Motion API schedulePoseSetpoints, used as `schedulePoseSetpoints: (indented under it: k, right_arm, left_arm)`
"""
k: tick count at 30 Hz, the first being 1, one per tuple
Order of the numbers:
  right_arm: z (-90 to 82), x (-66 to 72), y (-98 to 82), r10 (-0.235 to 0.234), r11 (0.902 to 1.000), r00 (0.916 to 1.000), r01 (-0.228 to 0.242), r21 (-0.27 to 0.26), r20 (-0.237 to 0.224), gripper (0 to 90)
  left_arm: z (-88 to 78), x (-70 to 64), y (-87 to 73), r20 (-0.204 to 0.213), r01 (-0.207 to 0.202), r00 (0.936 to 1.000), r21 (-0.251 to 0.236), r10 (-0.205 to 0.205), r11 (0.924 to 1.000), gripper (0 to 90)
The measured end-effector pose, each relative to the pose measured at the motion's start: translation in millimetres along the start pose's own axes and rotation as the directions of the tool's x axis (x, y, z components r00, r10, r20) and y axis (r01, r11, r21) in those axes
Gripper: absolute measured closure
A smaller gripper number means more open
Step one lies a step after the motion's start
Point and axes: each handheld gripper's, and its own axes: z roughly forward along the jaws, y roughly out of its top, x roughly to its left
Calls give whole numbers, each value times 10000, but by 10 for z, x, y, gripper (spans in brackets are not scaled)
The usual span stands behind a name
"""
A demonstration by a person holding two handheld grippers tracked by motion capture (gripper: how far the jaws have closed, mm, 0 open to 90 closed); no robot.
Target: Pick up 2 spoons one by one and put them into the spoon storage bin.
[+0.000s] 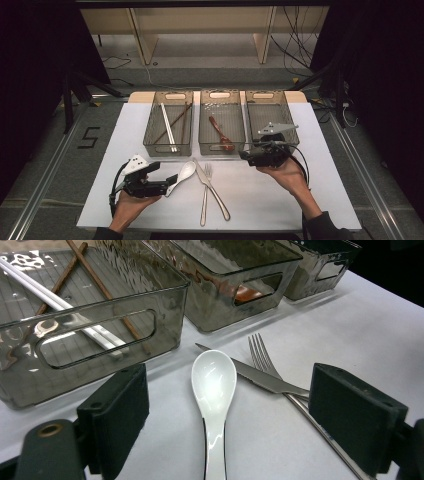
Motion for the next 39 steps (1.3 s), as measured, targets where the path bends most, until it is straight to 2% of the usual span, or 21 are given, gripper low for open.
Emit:
schedulePoseSetpoints:
  k: [5,11,16,22,26,30,34,39]
  right_arm:
    - [-75,-2,-194,335,9990,9993,-340,-281,-150,321]
    - [-151,22,-351,367,9981,9993,-372,-500,-110,307]
    - [-213,63,-456,457,9962,9986,-474,-731,-250,307]
    - [-242,112,-594,499,9967,9984,-516,-621,-276,306]
    - [-266,132,-679,516,9970,9982,-532,-566,-298,301]
    - [-314,146,-749,550,9955,9980,-572,-751,-298,301]
    - [-359,162,-812,601,9945,9978,-623,-836,-286,301]
    - [-371,180,-874,628,9951,9978,-644,-745,-230,301]
  left_arm:
    - [22,3,3,2,-4,10000,212,4,9998,162]
    - [45,1,13,-34,80,10000,409,-79,9991,162]
    - [82,10,29,-67,168,9998,825,-163,9964,162]
    - [143,12,57,-105,232,9997,1499,-218,9884,164]
    - [188,23,81,-182,215,9997,2008,-182,9794,170]
    - [240,26,103,-226,158,9997,2619,-103,9650,178]
    - [310,-1,112,-322,36,9995,3343,76,9425,185]
    - [384,-33,119,-470,-178,9981,3952,395,9184,203]
